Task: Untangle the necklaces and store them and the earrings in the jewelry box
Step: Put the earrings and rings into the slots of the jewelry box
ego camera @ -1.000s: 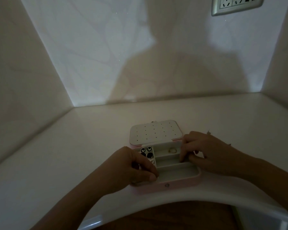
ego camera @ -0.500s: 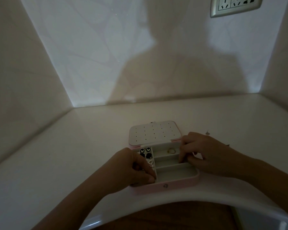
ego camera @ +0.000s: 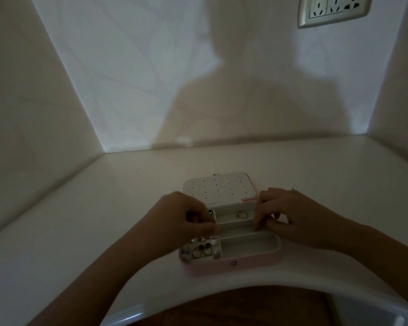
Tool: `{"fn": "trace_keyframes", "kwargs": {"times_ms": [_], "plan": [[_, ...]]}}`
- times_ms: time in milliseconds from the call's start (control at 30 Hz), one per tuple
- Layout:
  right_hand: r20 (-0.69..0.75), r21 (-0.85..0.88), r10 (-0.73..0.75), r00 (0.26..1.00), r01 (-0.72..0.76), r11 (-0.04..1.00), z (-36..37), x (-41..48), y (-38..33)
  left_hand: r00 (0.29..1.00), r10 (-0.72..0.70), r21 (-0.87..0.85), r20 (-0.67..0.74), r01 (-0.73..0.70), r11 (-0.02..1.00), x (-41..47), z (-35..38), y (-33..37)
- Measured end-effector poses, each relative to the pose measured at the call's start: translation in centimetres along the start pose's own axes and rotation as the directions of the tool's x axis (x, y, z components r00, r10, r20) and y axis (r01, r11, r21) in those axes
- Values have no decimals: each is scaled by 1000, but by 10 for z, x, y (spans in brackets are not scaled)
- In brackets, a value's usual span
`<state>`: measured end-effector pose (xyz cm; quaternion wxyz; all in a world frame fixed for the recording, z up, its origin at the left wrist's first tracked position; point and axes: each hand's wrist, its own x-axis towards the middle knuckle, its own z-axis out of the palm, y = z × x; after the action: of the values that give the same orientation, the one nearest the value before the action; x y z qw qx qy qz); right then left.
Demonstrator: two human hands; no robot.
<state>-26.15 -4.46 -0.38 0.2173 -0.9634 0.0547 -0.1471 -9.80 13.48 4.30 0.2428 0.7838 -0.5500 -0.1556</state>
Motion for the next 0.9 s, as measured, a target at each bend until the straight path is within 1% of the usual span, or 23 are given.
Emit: {"fn": "trace_keyframes", "kwargs": {"times_ms": [100, 167, 267, 333, 400, 467, 533, 600, 733, 800, 900], "plan": [[-40, 26, 35, 999, -34, 999, -19, -2, 2, 996, 89, -9, -13, -89, 996, 12, -5, 7], [-47, 27, 112, 993, -111, 993, -39, -6, 8, 989, 149, -26, 4, -149, 989, 24, -3, 12], [44, 1, 281, 959, -282, 959, -72, -17, 25, 972, 227, -40, 66, -225, 974, 47, 5, 22], [124, -25, 396, 910, -396, 918, -88, -25, 40, 954, 277, -31, 119, -275, 961, 63, 13, 29], [223, -4, 500, 837, -512, 859, -98, -32, 51, 938, 303, 13, 171, -310, 951, 78, 20, 36], [309, -21, 563, 766, -586, 810, -101, -36, 56, 925, 315, 71, 210, -336, 939, 93, 25, 42], [342, -51, 597, 726, -620, 783, -100, -37, 58, 917, 320, 134, 240, -358, 924, 106, 30, 48], [341, -46, 616, 710, -641, 766, -97, -36, 58, 909, 325, 186, 262, -378, 907, 119, 36, 53], [359, -87, 648, 672, -667, 740, -91, -34, 57, 890, 306, 179, 338, -380, 907, 141, 49, 60], [365, -90, 638, 678, -656, 749, -88, -33, 57, 884, 308, 164, 352, -382, 909, 151, 55, 63], [382, -43, 601, 702, -636, 770, -81, -30, 55, 887, 308, 154, 344, -376, 914, 165, 59, 66]]}}
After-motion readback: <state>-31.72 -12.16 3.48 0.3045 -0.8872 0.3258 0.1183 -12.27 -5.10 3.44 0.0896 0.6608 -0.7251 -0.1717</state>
